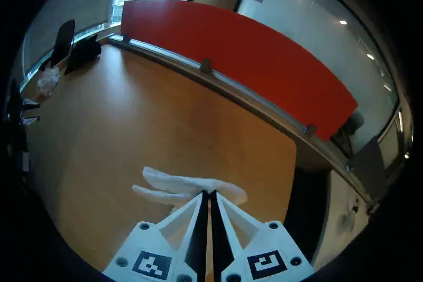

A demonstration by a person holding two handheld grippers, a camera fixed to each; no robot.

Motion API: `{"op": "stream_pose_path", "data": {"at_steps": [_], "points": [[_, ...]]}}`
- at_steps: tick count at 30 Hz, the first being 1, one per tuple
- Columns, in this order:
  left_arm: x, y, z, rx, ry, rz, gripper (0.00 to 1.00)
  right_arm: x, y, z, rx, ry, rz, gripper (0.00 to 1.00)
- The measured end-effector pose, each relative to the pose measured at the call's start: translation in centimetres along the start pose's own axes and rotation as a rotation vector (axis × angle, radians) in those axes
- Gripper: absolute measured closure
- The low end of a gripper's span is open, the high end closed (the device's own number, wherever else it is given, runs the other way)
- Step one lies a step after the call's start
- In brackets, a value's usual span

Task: Fold towel

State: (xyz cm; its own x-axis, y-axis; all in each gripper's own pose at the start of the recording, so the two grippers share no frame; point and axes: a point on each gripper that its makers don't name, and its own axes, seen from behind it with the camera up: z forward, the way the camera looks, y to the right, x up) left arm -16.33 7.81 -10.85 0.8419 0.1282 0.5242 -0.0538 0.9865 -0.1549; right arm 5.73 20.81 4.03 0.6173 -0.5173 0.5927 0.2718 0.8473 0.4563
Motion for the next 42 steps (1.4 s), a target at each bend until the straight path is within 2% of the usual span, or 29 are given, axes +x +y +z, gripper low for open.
{"op": "stream_pose_path", "data": {"at_steps": [11,23,42], "points": [[0.0,0.2,0.0,-0.009,-0.004,0.016,0.04,-6.4,0.2,-1.9,-0.027,-0.057,0.072,0.97],[-0.3,0.7,-0.2,-0.017,-0.009,0.034,0.04,-11.8,-0.5,-2.7,-0.036,-0.108,0.145,0.97],[-1.0,0.4,-1.0,-0.008,-0.02,0.044,0.04,-19.1,-1.8,-1.5,-0.022,-0.236,0.213,0.97]]}}
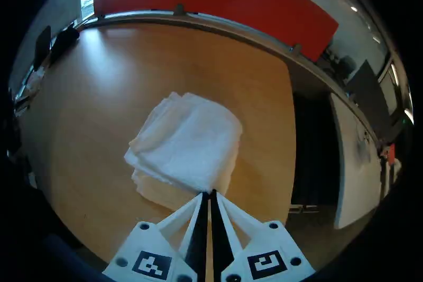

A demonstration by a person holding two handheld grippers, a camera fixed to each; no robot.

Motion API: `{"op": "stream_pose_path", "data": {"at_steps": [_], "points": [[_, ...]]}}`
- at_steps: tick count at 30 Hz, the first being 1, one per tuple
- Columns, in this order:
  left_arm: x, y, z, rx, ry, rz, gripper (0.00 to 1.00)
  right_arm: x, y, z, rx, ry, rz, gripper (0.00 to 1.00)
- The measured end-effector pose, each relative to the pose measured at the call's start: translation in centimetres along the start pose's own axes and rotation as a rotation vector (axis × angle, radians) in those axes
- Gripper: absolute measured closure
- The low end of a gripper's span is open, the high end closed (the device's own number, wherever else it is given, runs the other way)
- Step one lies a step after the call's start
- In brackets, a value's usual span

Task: Fold towel

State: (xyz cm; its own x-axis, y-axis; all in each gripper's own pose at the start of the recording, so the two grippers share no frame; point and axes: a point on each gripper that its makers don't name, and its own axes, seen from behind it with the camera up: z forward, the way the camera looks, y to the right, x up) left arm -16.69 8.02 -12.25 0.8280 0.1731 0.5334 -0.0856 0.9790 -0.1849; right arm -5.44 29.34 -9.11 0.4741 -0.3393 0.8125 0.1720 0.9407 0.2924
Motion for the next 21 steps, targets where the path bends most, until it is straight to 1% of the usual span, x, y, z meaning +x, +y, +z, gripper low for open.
{"op": "stream_pose_path", "data": {"at_steps": [11,21], "points": [[-0.2,0.1,-0.1,0.003,-0.004,0.004,0.04,-1.7,0.5,0.4,-0.001,-0.04,0.006,0.97],[-0.4,-0.1,-0.2,0.009,-0.008,0.002,0.04,-2.5,0.7,0.9,-0.009,-0.063,0.012,0.97]]}}
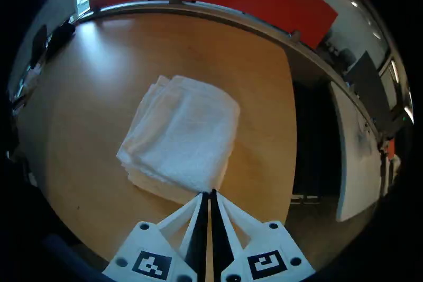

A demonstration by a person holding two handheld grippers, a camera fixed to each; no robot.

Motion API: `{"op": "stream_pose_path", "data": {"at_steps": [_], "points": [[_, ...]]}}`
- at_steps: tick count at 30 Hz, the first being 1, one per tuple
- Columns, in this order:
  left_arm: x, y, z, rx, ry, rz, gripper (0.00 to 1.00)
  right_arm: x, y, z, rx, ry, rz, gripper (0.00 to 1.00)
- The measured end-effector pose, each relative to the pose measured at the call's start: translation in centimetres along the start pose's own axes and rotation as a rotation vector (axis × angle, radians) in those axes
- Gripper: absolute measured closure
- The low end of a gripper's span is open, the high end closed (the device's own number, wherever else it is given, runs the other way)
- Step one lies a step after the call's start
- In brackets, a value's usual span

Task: Fold towel

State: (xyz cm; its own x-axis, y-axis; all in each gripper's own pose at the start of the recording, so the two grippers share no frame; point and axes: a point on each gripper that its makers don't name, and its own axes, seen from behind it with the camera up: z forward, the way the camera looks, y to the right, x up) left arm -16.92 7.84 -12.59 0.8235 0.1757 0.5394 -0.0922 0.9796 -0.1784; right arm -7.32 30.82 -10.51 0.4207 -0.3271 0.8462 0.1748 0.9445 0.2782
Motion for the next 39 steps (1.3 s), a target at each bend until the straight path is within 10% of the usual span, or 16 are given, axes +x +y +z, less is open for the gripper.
{"op": "stream_pose_path", "data": {"at_steps": [19,33,39], "points": [[0.0,0.1,0.1,-0.002,-0.003,0.004,0.04,-1.0,-0.7,1.7,-0.024,-0.036,0.035,0.95],[0.1,0.1,0.2,-0.005,-0.005,0.009,0.04,-1.5,-0.1,2.0,-0.06,-0.042,0.061,0.75],[0.2,0.2,0.3,-0.007,-0.005,0.009,0.04,-1.6,0.0,1.9,-0.067,-0.039,0.054,0.31]]}}
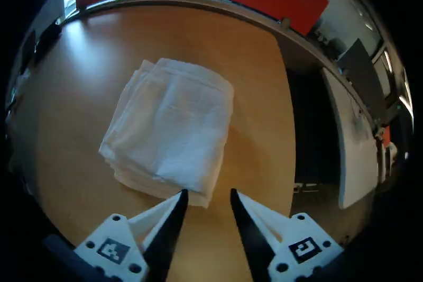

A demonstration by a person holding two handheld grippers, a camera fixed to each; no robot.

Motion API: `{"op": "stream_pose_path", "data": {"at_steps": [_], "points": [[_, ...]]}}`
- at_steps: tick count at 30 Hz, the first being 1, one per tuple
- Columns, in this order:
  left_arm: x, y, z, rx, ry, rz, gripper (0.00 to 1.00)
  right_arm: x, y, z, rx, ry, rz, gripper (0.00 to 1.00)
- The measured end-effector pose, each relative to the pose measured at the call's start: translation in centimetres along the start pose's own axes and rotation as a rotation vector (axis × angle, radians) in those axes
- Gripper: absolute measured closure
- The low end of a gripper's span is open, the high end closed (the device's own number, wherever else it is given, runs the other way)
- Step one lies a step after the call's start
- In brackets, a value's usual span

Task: Fold towel

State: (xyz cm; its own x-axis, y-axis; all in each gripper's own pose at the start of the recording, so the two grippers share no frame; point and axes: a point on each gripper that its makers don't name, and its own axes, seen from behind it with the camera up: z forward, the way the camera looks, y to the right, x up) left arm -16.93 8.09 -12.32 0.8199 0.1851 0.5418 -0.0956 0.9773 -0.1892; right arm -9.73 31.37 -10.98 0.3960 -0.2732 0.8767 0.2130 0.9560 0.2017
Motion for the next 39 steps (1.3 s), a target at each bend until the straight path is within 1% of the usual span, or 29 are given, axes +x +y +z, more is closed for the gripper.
{"op": "stream_pose_path", "data": {"at_steps": [2,4,6,14,20,26,35,39], "points": [[0.0,0.0,0.0,-0.001,0.0,-0.001,0.04,0.0,0.0,-0.1,-0.002,0.003,-0.005,0.26],[0.0,0.1,0.0,-0.001,0.0,0.0,0.04,0.0,-0.2,-0.1,0.003,0.004,-0.009,0.14],[0.0,0.1,0.0,-0.002,0.001,0.001,0.04,0.0,-0.3,-0.2,0.006,0.007,-0.011,0.11],[0.0,0.1,0.0,-0.003,0.002,-0.002,0.04,0.8,-1.0,-0.4,0.021,0.034,-0.009,0.11],[-0.1,0.0,0.0,-0.003,0.003,-0.004,0.04,2.2,-2.5,-0.5,0.052,0.069,-0.016,0.11],[-0.1,-0.2,-0.2,0.0,0.007,-0.01,0.04,3.5,-4.6,-0.4,0.089,0.098,-0.02,0.12],[-0.3,-1.0,-0.6,0.013,0.009,-0.016,0.04,5.2,-8.5,-0.1,0.15,0.127,-0.052,0.12],[-0.4,-1.3,-0.7,0.017,0.009,-0.02,0.04,5.8,-9.8,0.1,0.172,0.134,-0.064,0.12]]}}
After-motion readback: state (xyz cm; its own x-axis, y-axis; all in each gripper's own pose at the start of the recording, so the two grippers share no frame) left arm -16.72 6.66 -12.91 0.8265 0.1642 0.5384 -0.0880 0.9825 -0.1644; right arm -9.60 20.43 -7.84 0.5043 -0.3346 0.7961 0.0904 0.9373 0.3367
